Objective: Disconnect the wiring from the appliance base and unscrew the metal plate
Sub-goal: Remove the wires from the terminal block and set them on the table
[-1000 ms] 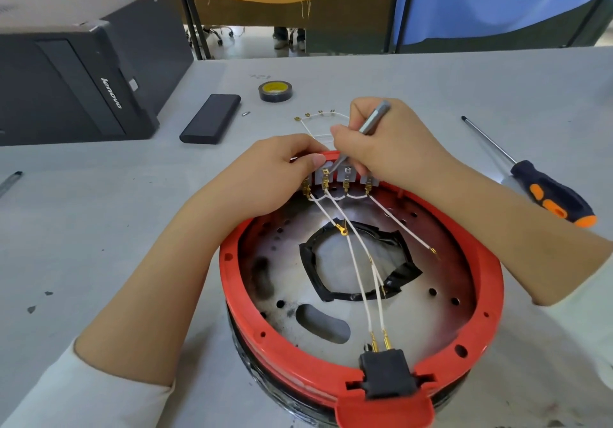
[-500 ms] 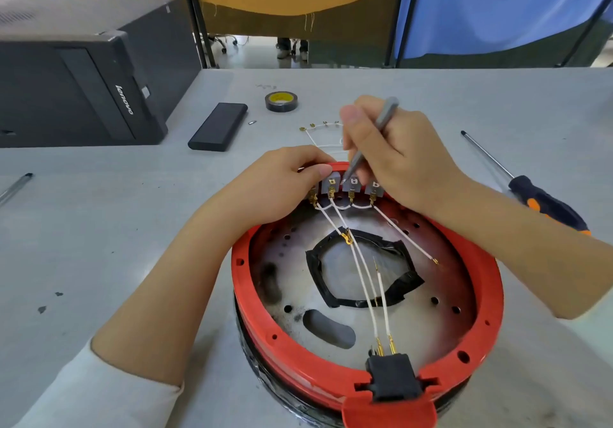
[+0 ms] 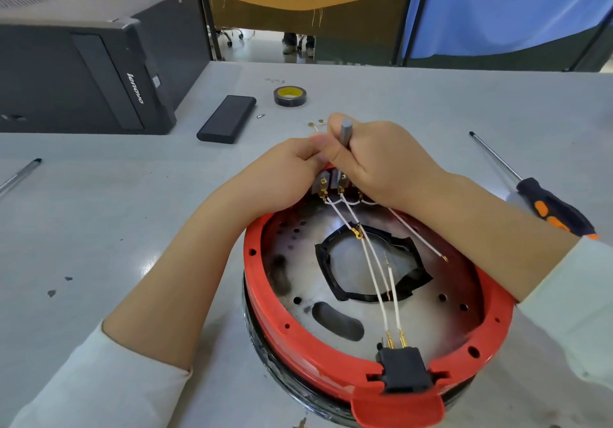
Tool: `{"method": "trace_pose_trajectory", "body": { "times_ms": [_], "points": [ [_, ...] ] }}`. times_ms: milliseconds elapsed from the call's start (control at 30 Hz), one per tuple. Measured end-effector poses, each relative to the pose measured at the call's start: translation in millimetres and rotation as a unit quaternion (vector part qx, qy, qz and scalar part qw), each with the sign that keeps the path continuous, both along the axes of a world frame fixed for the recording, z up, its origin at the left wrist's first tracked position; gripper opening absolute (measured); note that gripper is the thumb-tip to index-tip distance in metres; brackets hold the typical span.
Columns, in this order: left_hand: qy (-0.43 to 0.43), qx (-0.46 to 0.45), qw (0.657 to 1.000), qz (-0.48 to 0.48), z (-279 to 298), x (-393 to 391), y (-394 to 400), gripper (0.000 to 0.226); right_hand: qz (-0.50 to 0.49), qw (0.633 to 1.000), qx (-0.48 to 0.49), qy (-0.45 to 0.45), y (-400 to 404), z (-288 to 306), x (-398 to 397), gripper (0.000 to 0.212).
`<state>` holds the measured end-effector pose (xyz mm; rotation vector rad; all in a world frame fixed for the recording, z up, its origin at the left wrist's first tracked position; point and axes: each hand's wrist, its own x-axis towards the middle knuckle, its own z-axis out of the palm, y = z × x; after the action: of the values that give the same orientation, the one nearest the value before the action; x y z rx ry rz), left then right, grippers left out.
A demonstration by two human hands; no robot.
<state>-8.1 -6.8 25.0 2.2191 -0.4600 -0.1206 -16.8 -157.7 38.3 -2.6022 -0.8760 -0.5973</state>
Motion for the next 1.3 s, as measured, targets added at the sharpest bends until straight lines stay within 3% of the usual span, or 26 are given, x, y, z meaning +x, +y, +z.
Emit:
{"method": "trace_pose_trajectory", "body": {
  "times_ms": [133,300,533,800,933,1133,1300],
  "points": [
    [-0.011,0.003,1.0,-0.001,0,0,1,0.031,0.0,1.0,0.016,-0.018,-2,0,-3,0.035],
    [-0.001,0.02,1.0,-0.002,3,-2,0,0.028,-0.043,0.998,-0.046,-0.009,6,-2,2,0.035],
    [-0.013,0.01,1.0,-0.014,6,-7,-1,0.032,-0.075,0.992,0.06,0.077,8,-6,12,0.041],
    [0.004,0.01,1.0,-0.004,4,-6,-1,0.025,-0.062,0.996,0.036,0.06,5,-10,12,0.042],
    [-0.004,-0.003,1.0,-0.005,6,-7,-1,0.035,-0.012,0.995,0.089,0.041,2,-7,7,0.039],
    [0.009,0.031,0.999,0.003,5,-3,0,0.024,-0.038,0.997,-0.069,-0.012,9,-10,10,0.035],
    [0.009,0.019,1.0,0.003,6,-6,-1,0.026,-0.025,0.999,-0.016,0.025,6,-8,8,0.036]
  ]
}}
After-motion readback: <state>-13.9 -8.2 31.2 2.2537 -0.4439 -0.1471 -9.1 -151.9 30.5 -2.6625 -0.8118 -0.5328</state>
